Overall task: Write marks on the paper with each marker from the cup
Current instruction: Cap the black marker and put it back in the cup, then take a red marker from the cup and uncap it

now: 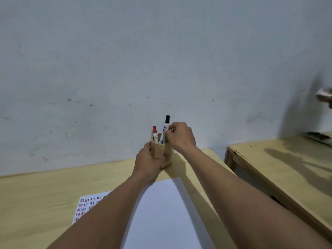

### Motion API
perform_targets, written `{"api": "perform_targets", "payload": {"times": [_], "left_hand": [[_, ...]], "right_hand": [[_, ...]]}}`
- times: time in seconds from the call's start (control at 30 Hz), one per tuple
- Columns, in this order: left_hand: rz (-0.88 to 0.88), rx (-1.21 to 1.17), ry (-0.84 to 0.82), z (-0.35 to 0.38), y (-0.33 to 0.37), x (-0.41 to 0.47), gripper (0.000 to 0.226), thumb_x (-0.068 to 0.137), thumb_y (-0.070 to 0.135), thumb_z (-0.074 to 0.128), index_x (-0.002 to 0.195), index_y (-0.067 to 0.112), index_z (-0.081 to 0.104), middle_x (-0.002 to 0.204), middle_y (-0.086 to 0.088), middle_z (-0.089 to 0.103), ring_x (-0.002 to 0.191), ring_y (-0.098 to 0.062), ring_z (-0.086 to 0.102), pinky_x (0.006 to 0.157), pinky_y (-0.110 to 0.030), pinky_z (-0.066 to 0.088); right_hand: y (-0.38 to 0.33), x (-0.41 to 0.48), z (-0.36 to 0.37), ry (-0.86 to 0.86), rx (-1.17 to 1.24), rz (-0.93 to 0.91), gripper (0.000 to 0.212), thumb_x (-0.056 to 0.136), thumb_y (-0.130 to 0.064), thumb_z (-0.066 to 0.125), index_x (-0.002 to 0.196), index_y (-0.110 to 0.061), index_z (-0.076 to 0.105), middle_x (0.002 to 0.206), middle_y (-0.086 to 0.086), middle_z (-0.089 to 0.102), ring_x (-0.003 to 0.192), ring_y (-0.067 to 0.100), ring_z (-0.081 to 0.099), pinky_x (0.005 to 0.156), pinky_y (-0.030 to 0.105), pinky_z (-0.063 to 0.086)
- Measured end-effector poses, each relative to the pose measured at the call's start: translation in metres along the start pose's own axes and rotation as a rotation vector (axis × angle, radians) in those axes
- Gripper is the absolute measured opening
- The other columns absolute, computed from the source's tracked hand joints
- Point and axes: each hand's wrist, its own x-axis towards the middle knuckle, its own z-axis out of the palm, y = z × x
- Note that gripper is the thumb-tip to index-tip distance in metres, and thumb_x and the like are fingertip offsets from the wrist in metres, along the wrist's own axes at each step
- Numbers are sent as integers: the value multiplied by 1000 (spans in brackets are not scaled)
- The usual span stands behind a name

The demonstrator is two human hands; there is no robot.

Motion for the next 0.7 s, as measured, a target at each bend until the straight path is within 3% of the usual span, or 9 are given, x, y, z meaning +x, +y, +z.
{"api": "perform_targets", "payload": {"times": [0.17, 0.23, 0.3, 0.4, 0.43, 0.57, 0.7], "left_hand": [[-1, -97, 8, 3, -3, 0, 60, 75, 28, 80, 128, 21, 53, 114, 7, 65, 98, -10, 61, 72, -22, 47], [-1, -117, 3, 2, -1, -1, 58, 75, 31, 82, 124, 25, 53, 109, 12, 63, 92, -1, 59, 68, -16, 45], [-7, -107, -1, 3, -2, -1, 52, 76, 24, 81, 119, 26, 52, 104, 14, 62, 88, 2, 57, 63, -11, 41], [-18, -88, -4, 3, -5, 0, 46, 79, 0, 66, 117, 22, 53, 107, 5, 66, 90, -2, 60, 59, -11, 43], [-17, -87, 0, 3, -6, 0, 47, 80, -4, 62, 118, 21, 53, 107, 4, 66, 91, -4, 61, 58, -10, 44], [-6, -93, 36, 6, -8, 0, 35, 89, 0, 60, 117, 20, 56, 104, 6, 66, 85, 0, 60, 56, -1, 43], [6, -93, 38, 8, -8, -1, 30, 93, 3, 57, 111, 26, 54, 98, 13, 63, 84, 2, 58, 57, 0, 43]], "right_hand": [[4, 1, 12, -5, -62, 40, 29, 95, -26, 66, 73, -7, 66, 64, 2, 58, 67, 27, 59, 52, 28, 39], [2, -1, 14, 43, -38, 28, 10, 95, -24, 66, 97, -14, 65, 78, 2, 62, 77, 29, 63, 61, 33, 47], [-3, -5, 16, 109, -75, -34, 21, 96, -22, 62, 115, -20, 52, 93, 3, 66, 83, 28, 64, 66, 35, 48], [-12, -7, 24, 93, -187, -120, 8, 94, -23, 54, 99, -20, 59, 92, 2, 69, 81, 28, 64, 71, 39, 54], [-15, -7, 27, 69, -221, -123, 13, 93, -24, 53, 95, -18, 64, 91, 3, 70, 81, 29, 65, 73, 40, 56], [-20, -5, 38, 5, -305, -67, 16, 93, -24, 56, 84, -13, 64, 86, 7, 70, 77, 31, 67, 71, 37, 57], [-21, -2, 38, -19, -321, -20, 12, 92, -19, 57, 81, -14, 55, 79, 4, 61, 75, 29, 60, 66, 35, 47]]}}
